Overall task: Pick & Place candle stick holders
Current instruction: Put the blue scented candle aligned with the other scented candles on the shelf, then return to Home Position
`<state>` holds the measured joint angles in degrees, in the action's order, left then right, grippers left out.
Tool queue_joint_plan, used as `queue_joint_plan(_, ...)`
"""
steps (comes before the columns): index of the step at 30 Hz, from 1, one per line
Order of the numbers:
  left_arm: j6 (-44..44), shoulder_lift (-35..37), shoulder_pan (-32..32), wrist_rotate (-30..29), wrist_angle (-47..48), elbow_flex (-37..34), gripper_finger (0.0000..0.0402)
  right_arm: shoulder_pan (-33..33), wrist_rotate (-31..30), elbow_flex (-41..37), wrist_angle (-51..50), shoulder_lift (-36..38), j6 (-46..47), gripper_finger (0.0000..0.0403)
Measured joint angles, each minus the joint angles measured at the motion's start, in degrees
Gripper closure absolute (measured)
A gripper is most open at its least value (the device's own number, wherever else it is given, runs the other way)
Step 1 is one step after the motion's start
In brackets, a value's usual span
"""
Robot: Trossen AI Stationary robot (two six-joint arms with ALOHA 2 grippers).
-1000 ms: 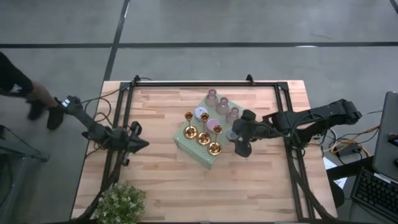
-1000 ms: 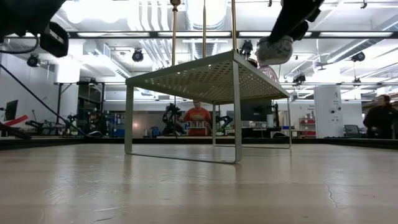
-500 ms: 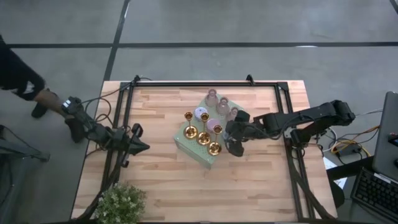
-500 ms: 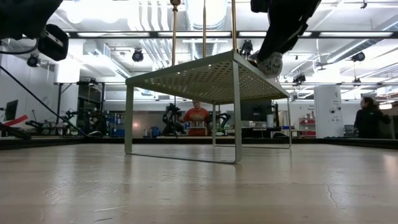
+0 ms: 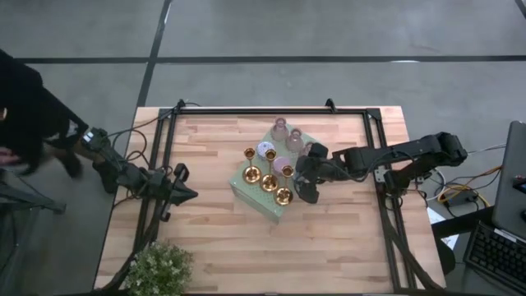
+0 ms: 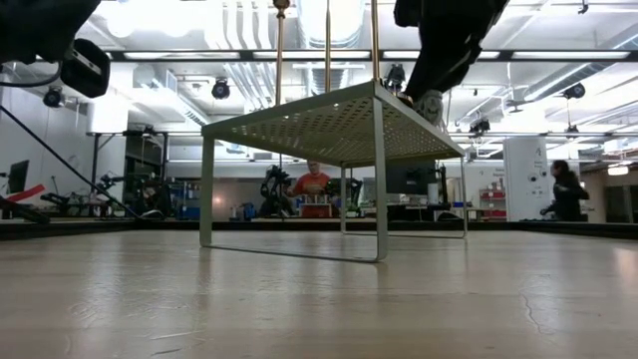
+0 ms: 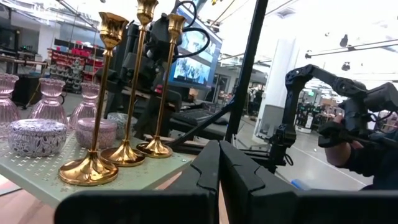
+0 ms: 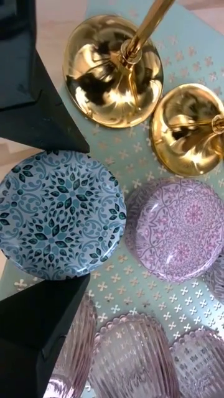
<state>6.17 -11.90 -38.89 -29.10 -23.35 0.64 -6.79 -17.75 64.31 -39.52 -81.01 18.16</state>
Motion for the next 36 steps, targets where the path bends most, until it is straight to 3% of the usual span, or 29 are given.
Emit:
queue_joint_plan(11,0.1,0.0,0.0,0.0,0.3,0.0,0.0392,0.0,-0.2,0.5,0.6,-0.1,-0.7,0.004)
queue_joint_plan(24,0.1,0.0,0.0,0.0,0.3,0.0,0.0392,-0.1,-0.4,7.7,-6.2,0.0,-2.9,0.0038)
queue_joint_plan(29,-0.3,0.2,0.0,-0.1,0.2,0.0,0.0392,-0.5,-0.4,10.3,-12.6,0.3,-2.1,0.0073)
queue_joint_plan(36,0.1,0.2,0.0,0.9,5.3,0.0,0.0392,-2.1,-0.4,9.1,-15.4,4.4,0.2,0.0185)
